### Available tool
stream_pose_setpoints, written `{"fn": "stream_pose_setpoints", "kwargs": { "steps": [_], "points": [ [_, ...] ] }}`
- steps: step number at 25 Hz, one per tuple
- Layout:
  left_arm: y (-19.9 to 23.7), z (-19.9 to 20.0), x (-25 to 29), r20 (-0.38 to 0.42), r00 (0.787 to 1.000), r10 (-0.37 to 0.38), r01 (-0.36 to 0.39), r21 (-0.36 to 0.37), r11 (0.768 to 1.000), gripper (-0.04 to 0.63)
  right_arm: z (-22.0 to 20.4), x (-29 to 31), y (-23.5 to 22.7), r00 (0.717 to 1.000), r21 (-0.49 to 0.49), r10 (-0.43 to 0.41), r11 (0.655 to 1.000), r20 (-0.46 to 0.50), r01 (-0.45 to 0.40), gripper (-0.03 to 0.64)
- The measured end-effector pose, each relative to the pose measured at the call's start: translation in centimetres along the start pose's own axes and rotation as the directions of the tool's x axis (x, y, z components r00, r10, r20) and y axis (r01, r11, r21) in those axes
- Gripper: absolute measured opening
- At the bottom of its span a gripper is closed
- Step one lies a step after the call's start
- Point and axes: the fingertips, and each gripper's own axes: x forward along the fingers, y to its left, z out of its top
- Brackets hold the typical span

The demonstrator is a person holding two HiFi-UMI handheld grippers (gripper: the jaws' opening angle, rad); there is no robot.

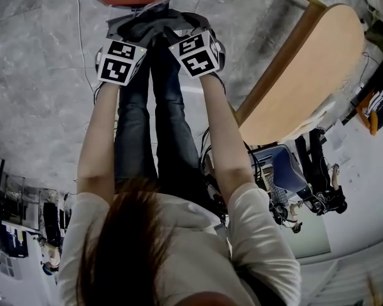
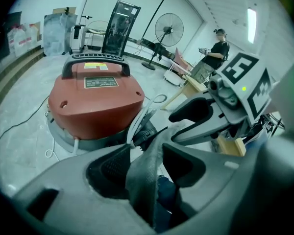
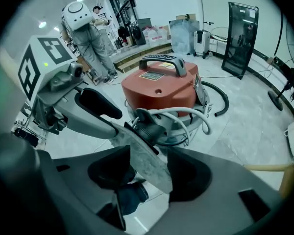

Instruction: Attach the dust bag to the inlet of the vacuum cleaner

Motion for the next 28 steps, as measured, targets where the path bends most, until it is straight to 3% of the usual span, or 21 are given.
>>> {"fn": "stream_pose_setpoints", "kwargs": {
  "steps": [6, 17, 24, 28],
  "points": [
    [-0.6, 0.6, -1.0, 0.024, 1.000, -0.013, 0.014, -0.025, 1.000, 0.218, 0.7, -1.0, 0.6, 0.999, 0.052, 0.018, 0.998, 0.043, -0.020, 0.242],
    [-2.1, 3.1, -3.6, 0.093, 0.995, 0.020, -0.020, -0.002, 1.000, 0.218, 3.0, -4.2, 0.5, 0.985, 0.164, -0.006, 0.986, 0.174, -0.022, 0.170],
    [-2.5, 6.1, -7.0, 0.181, 0.979, 0.091, -0.091, -0.004, 0.996, 0.069, 4.8, -7.5, 0.8, 0.971, 0.178, -0.061, 0.984, 0.232, 0.020, 0.026],
    [-2.4, 8.7, -9.5, 0.240, 0.961, 0.136, -0.139, -0.003, 0.990, 0.019, 6.8, -9.6, 0.0, 0.962, 0.174, -0.087, 0.984, 0.258, 0.042, 0.003]
  ]
}}
